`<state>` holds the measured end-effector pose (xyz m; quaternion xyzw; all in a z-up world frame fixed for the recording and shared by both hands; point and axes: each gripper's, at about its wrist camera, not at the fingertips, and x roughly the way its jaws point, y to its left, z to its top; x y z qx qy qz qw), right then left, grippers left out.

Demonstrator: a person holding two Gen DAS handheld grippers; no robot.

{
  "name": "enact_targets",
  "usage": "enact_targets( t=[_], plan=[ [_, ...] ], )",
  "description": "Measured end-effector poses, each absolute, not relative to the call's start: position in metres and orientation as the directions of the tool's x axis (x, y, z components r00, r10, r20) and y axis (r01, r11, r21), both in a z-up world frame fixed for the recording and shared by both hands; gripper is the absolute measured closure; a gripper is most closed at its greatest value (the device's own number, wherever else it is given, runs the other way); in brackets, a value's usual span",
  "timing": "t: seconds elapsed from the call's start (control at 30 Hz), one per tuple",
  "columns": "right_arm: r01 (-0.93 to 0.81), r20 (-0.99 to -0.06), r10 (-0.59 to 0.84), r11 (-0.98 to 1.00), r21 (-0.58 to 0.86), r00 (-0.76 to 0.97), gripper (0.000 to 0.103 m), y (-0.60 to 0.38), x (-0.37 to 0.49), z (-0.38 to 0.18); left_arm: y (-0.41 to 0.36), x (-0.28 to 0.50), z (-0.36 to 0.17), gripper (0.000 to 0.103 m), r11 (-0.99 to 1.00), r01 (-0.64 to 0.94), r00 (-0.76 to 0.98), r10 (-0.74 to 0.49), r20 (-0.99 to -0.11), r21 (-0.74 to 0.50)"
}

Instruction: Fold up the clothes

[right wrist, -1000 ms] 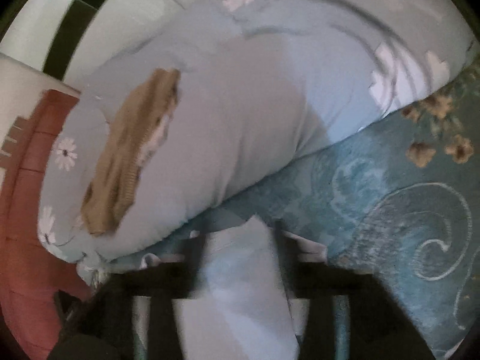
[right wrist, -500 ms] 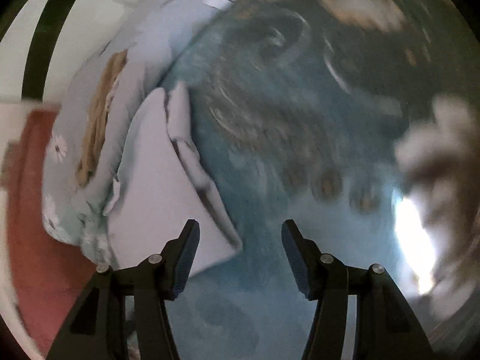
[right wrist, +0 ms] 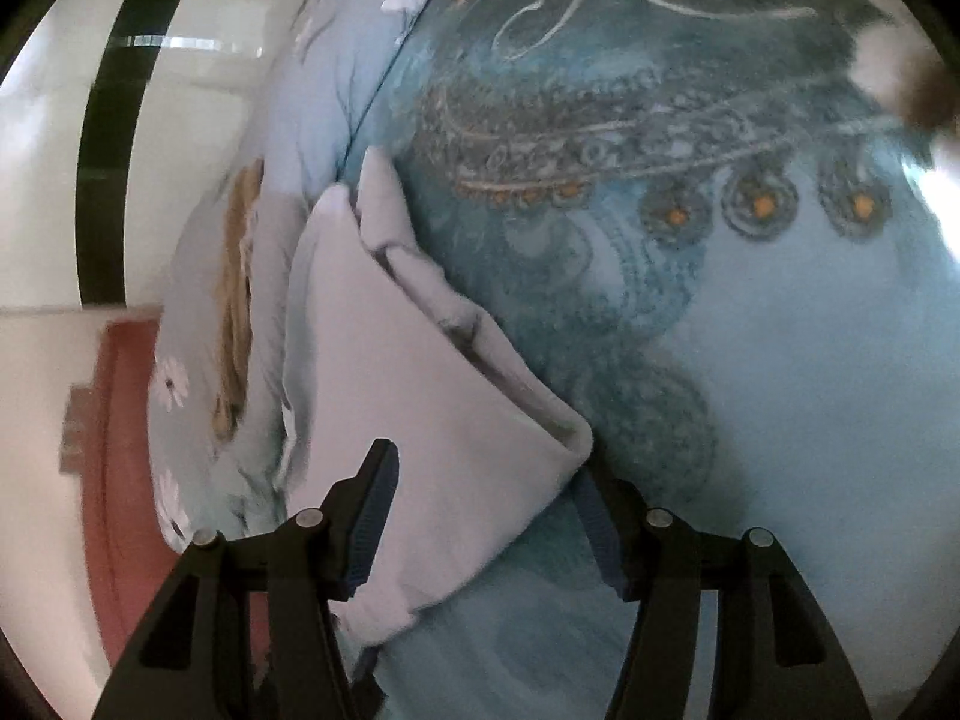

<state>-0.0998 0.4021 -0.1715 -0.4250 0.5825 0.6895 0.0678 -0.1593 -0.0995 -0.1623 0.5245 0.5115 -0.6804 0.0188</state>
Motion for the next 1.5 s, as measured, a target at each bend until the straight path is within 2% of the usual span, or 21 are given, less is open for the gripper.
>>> enact_targets(
  t=[0.03,0.07,0.13,0.17,0.2,0.27,0.47,0.6,0.73,0.97,1.13,1.33,1.43,1.5],
  plan=[
    [-0.587,-0.659,-0.392,-0.301,0.751,-0.642,0.067,0.402,-0.1,-0.172,-0.101,-0.157,-0.165,0.074,-0.451,0.574,-0.462,0.512,-0.725,-0.684],
    [-0.586,-0.653,-0.382,-0.29,0.756,-0.654,0.083,0.401,-0.1,-0.173,-0.102,-0.155,-0.168,0.075,-0.426,0.584,-0.474,0.512,-0.717,-0.691],
    [-0.583,-0.641,-0.362,-0.268,0.767,-0.677,0.087,0.401,-0.099,-0.175,-0.105,-0.152,-0.169,0.078,-0.398,0.595,-0.494,0.504,-0.708,-0.698],
    [-0.58,-0.639,-0.362,-0.268,0.769,-0.679,0.093,0.401,-0.102,-0.174,-0.106,-0.15,-0.169,0.088,-0.387,0.599,-0.503,0.5,-0.705,-0.701],
    [-0.577,-0.637,-0.364,-0.27,0.771,-0.68,0.095,0.401,-0.105,-0.172,-0.106,-0.15,-0.168,0.092,-0.389,0.601,-0.505,0.491,-0.709,-0.698],
    [-0.566,-0.633,-0.364,-0.283,0.774,-0.683,0.097,0.403,-0.109,-0.164,-0.105,-0.15,-0.162,0.093,-0.409,0.606,-0.5,0.472,-0.726,-0.683],
    [-0.51,-0.624,-0.382,-0.363,0.78,-0.682,0.098,0.398,-0.101,-0.133,-0.103,-0.137,-0.134,0.095,-0.459,0.607,-0.483,0.435,-0.76,-0.649],
    [-0.491,-0.628,-0.411,-0.396,0.776,-0.661,0.098,0.394,-0.077,-0.12,-0.118,-0.103,-0.117,0.095,-0.451,0.615,-0.485,0.431,-0.761,-0.647],
    [-0.472,-0.652,-0.452,-0.454,0.755,-0.608,0.098,0.383,-0.044,-0.11,-0.122,-0.052,-0.1,0.095,-0.538,0.58,-0.46,0.402,-0.791,-0.611],
    [-0.492,-0.728,-0.48,-0.538,0.685,-0.489,0.098,0.354,0.008,-0.12,-0.121,0.008,-0.104,0.095,-0.631,0.561,-0.385,0.374,-0.844,-0.536],
    [-0.515,-0.738,-0.486,-0.528,0.675,-0.469,0.098,0.353,0.021,-0.135,-0.127,0.009,-0.108,0.095,-0.617,0.532,-0.401,0.419,-0.814,-0.58],
    [-0.509,-0.731,-0.491,-0.524,0.683,-0.474,0.093,0.364,0.025,-0.127,-0.133,-0.002,-0.099,0.088,-0.622,0.486,-0.411,0.457,-0.789,-0.614],
    [-0.518,-0.78,-0.414,-0.587,0.623,-0.469,0.088,0.374,0.023,-0.114,-0.15,-0.004,-0.092,0.079,-0.648,0.483,-0.422,0.416,-0.806,-0.588],
    [-0.516,-0.795,-0.363,-0.615,0.596,-0.486,0.079,0.384,0.022,-0.105,-0.16,-0.016,-0.087,0.074,-0.676,0.469,-0.429,0.388,-0.816,-0.568]
  ],
)
